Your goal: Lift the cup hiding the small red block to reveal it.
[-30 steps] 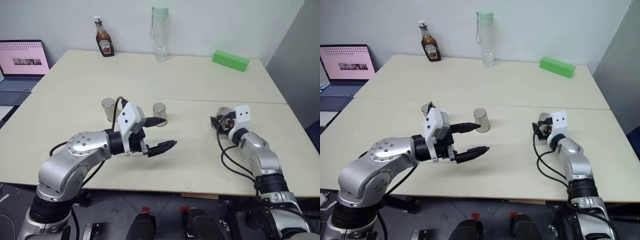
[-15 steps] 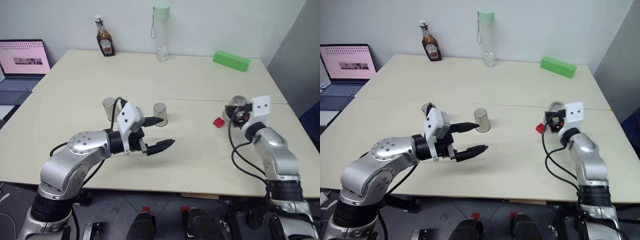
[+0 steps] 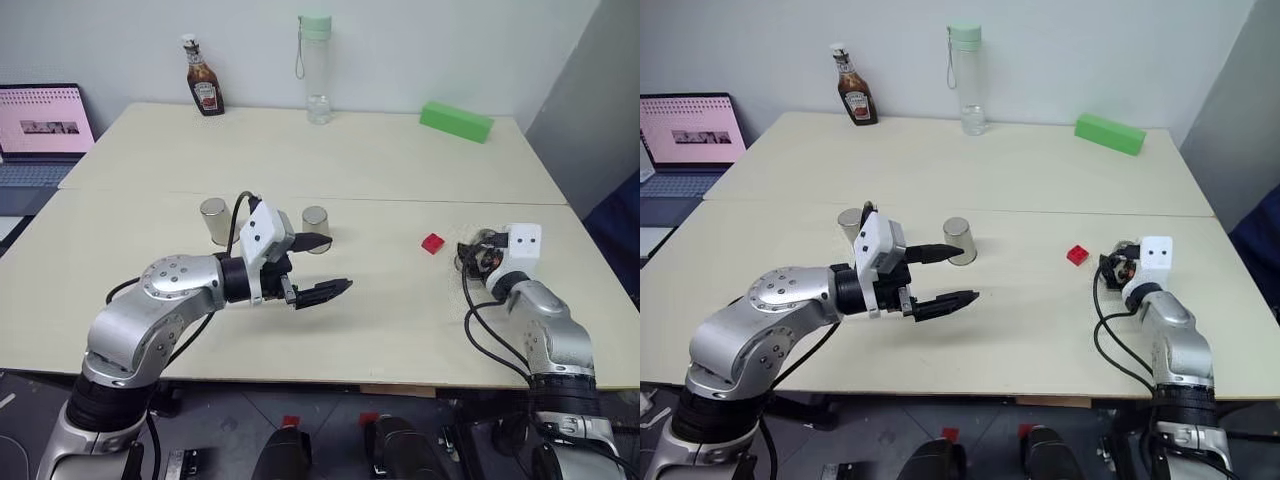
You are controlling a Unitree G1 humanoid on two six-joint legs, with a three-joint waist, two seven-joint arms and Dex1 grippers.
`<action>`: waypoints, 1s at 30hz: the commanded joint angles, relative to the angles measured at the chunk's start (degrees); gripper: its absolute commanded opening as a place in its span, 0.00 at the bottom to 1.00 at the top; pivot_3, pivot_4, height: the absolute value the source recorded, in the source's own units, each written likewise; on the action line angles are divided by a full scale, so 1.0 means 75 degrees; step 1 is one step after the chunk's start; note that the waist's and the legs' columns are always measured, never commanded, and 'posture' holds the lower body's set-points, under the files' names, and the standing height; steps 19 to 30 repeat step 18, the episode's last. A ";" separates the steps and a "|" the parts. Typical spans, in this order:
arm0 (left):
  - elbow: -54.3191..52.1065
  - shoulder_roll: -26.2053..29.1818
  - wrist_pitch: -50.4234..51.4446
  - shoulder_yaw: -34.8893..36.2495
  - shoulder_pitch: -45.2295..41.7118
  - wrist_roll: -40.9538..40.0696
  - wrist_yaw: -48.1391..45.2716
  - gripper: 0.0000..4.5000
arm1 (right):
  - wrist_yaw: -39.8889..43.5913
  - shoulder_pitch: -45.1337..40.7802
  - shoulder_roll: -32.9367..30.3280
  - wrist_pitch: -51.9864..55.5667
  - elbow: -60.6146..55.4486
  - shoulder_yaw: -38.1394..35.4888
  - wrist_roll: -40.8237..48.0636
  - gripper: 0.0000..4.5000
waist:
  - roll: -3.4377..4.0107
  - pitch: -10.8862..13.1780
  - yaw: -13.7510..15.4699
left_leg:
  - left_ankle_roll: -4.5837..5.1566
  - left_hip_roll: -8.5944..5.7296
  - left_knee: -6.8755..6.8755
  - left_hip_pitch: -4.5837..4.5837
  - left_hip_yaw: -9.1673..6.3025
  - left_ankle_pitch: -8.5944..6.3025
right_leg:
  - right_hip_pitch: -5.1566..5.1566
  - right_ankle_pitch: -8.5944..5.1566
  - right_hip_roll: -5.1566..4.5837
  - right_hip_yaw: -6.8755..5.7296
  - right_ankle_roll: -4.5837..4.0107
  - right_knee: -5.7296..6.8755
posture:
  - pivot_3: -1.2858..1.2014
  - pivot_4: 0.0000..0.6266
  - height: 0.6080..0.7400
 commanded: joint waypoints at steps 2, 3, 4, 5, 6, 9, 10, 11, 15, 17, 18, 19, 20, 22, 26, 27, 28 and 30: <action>-0.0211 0.0140 0.0037 0.0229 -0.0007 -0.0065 0.0056 1.00 | 0.0244 0.0479 -0.0423 0.0840 -0.1424 -0.0045 0.0189 0.99 | 0.0002 0.0001 0.0009 | 0.0000 0.0000 -0.0003 -0.0010 -0.0008 0.0000 | -0.0006 -0.0001 -0.0001 0.0002 -0.0002 -0.0004 | 0.52 0.24 1.00; -0.0220 0.0168 0.0012 0.0240 0.0039 -0.0027 0.0066 1.00 | 0.0362 0.0691 -0.0620 0.1155 -0.1870 -0.0015 0.0224 0.99 | 0.0003 0.0001 0.0013 | 0.0000 -0.0001 -0.0005 -0.0018 -0.0013 -0.0001 | -0.0010 -0.0002 -0.0003 0.0001 -0.0003 -0.0005 | 0.52 0.24 1.00; -0.0218 0.0196 -0.0014 0.0260 0.0086 -0.0003 0.0060 1.00 | 0.0498 0.0907 -0.0877 0.1549 -0.2384 -0.0016 0.0294 0.99 | 0.0006 0.0002 0.0026 | 0.0000 -0.0002 -0.0004 -0.0020 -0.0015 -0.0001 | -0.0012 -0.0002 -0.0005 0.0002 -0.0003 -0.0006 | 0.52 0.24 1.00; -0.0211 0.0219 -0.0035 0.0275 0.0115 0.0009 0.0050 1.00 | 0.0609 0.1068 -0.1104 0.1873 -0.2818 -0.0043 0.0368 0.99 | 0.0006 0.0002 0.0033 | 0.0000 -0.0005 -0.0005 -0.0023 -0.0021 -0.0001 | -0.0012 -0.0002 -0.0008 0.0001 -0.0003 -0.0008 | 0.52 0.24 1.00; -0.0193 0.0273 -0.0046 0.0300 0.0140 0.0018 0.0029 1.00 | 0.0726 0.1221 -0.1364 0.2300 -0.3322 -0.0169 0.0547 0.99 | 0.0006 0.0002 0.0030 | 0.0000 -0.0006 -0.0005 -0.0024 -0.0022 -0.0001 | -0.0011 -0.0003 -0.0010 0.0000 -0.0003 -0.0009 | 0.52 0.24 1.00; -0.0090 0.0479 -0.0028 0.0396 0.0197 0.0052 -0.0021 1.00 | 0.1079 0.1548 -0.2090 0.3487 -0.4595 -0.0568 0.1123 0.99 | 0.0007 0.0003 0.0028 | 0.0000 -0.0003 0.0003 -0.0017 -0.0019 -0.0001 | -0.0003 -0.0002 -0.0010 -0.0003 -0.0001 -0.0010 | 0.52 0.24 1.00; -0.0002 0.0579 0.0002 0.0471 0.0199 0.0058 -0.0049 1.00 | 0.1323 0.1648 -0.2405 0.4097 -0.5178 -0.0905 0.1609 0.99 | 0.0007 0.0003 0.0027 | 0.0000 -0.0003 0.0005 -0.0014 -0.0019 0.0000 | -0.0004 -0.0003 -0.0008 -0.0005 -0.0001 -0.0005 | 0.52 0.24 1.00; 0.0124 0.0638 0.0057 0.0565 0.0163 0.0025 -0.0043 1.00 | 0.1571 0.1700 -0.2671 0.4734 -0.5716 -0.1309 0.2212 0.99 | 0.0008 0.0003 0.0024 | 0.0000 -0.0001 0.0005 -0.0009 -0.0020 0.0000 | -0.0001 -0.0004 -0.0007 -0.0005 -0.0002 -0.0004 | 0.52 0.24 1.00; 0.0484 0.0698 -0.0028 0.0591 0.0073 0.0056 -0.0104 1.00 | 0.1747 0.1575 -0.2737 0.5986 -0.6562 -0.2085 0.3659 0.99 | -0.0006 -0.0005 0.0009 | 0.0000 0.0017 0.0005 0.0008 -0.0026 0.0000 | 0.0013 -0.0008 0.0014 -0.0014 -0.0008 -0.0005 | 0.52 0.24 1.00; 0.0523 0.0716 -0.0041 0.0478 0.0015 0.0129 -0.0140 1.00 | 0.1650 0.1586 -0.2754 0.6133 -0.6612 -0.2101 0.3768 0.99 | -0.0007 -0.0005 0.0009 | 0.0000 0.0027 0.0005 0.0011 -0.0025 0.0000 | 0.0015 -0.0014 0.0026 -0.0013 -0.0020 -0.0007 | 0.52 0.24 1.00; 0.0521 0.0734 -0.0041 0.0420 -0.0013 0.0166 -0.0157 1.00 | 0.1610 0.1614 -0.2807 0.6138 -0.6623 -0.2059 0.3748 0.99 | -0.0007 -0.0005 0.0009 | 0.0000 0.0025 0.0005 0.0010 -0.0025 0.0000 | 0.0014 -0.0017 0.0026 -0.0011 -0.0024 -0.0006 | 0.52 0.24 1.00; 0.0521 0.0734 -0.0041 0.0420 -0.0013 0.0166 -0.0157 1.00 | 0.1610 0.1614 -0.2807 0.6138 -0.6623 -0.2059 0.3748 0.99 | -0.0007 -0.0005 0.0009 | 0.0000 0.0025 0.0005 0.0010 -0.0025 0.0000 | 0.0014 -0.0017 0.0026 -0.0011 -0.0024 -0.0006 | 0.52 0.24 1.00; 0.0521 0.0734 -0.0041 0.0420 -0.0013 0.0166 -0.0157 1.00 | 0.1610 0.1614 -0.2807 0.6138 -0.6623 -0.2059 0.3748 0.99 | -0.0007 -0.0005 0.0009 | 0.0000 0.0025 0.0005 0.0010 -0.0025 0.0000 | 0.0014 -0.0017 0.0026 -0.0011 -0.0024 -0.0006 | 0.52 0.24 1.00; 0.0521 0.0734 -0.0041 0.0420 -0.0013 0.0166 -0.0157 1.00 | 0.1610 0.1614 -0.2807 0.6138 -0.6623 -0.2059 0.3748 0.99 | -0.0007 -0.0005 0.0009 | 0.0000 0.0025 0.0005 0.0010 -0.0025 0.0000 | 0.0014 -0.0017 0.0026 -0.0011 -0.0024 -0.0006 | 0.52 0.24 1.00; 0.0521 0.0734 -0.0041 0.0420 -0.0013 0.0166 -0.0157 1.00 | 0.1610 0.1614 -0.2807 0.6138 -0.6623 -0.2059 0.3748 0.99 | -0.0007 -0.0005 0.0009 | 0.0000 0.0025 0.0005 0.0010 -0.0025 0.0000 | 0.0014 -0.0017 0.0026 -0.0011 -0.0024 -0.0006 | 0.52 0.24 1.00; 0.0521 0.0734 -0.0041 0.0420 -0.0013 0.0166 -0.0157 1.00 | 0.1610 0.1614 -0.2807 0.6138 -0.6623 -0.2059 0.3748 0.99 | -0.0007 -0.0005 0.0009 | 0.0000 0.0025 0.0005 0.0010 -0.0025 0.0000 | 0.0014 -0.0017 0.0026 -0.0011 -0.0024 -0.0006 | 0.52 0.24 1.00; 0.0521 0.0734 -0.0041 0.0420 -0.0013 0.0166 -0.0157 1.00 | 0.1610 0.1614 -0.2807 0.6138 -0.6623 -0.2059 0.3748 0.99 | -0.0007 -0.0005 0.0009 | 0.0000 0.0025 0.0005 0.0010 -0.0025 0.0000 | 0.0014 -0.0017 0.0026 -0.0011 -0.0024 -0.0006 | 0.52 0.24 1.00; 0.0521 0.0734 -0.0041 0.0420 -0.0013 0.0166 -0.0157 1.00 | 0.1610 0.1614 -0.2807 0.6138 -0.6623 -0.2059 0.3748 0.99 | -0.0007 -0.0005 0.0009 | 0.0000 0.0025 0.0005 0.0010 -0.0025 0.0000 | 0.0014 -0.0017 0.0026 -0.0011 -0.0024 -0.0006 | 0.52 0.24 1.00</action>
